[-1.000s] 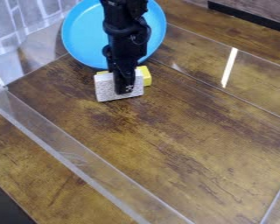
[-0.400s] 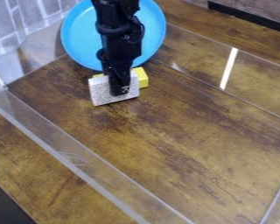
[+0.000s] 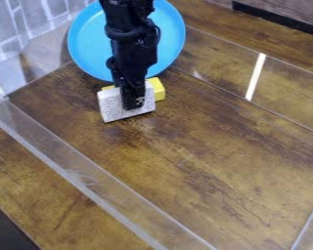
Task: Put the yellow block in the blue tray
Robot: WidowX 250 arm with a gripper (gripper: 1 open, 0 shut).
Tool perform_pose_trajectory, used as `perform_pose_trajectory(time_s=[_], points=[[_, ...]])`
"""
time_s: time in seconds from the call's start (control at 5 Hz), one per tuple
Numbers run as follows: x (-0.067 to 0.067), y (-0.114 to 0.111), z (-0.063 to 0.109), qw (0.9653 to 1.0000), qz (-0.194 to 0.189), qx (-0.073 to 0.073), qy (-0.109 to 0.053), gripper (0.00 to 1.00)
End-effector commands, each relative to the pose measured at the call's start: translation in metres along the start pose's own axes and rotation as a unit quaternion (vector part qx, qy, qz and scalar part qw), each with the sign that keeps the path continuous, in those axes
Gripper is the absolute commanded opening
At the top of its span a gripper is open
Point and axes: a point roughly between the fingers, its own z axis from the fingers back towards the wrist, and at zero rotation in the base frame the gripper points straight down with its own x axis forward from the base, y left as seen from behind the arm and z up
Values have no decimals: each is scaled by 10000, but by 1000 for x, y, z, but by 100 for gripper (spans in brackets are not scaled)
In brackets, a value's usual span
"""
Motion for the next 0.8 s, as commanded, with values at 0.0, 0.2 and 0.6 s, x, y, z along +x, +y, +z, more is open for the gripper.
perform_pose_trajectory(time_s=[0.0, 0.2, 0.6], points=[[0, -12, 2, 9999, -89, -121, 57, 0], [4, -13, 14, 9999, -115, -77, -8, 0], [9, -14, 37, 9998, -187, 16, -86, 0]])
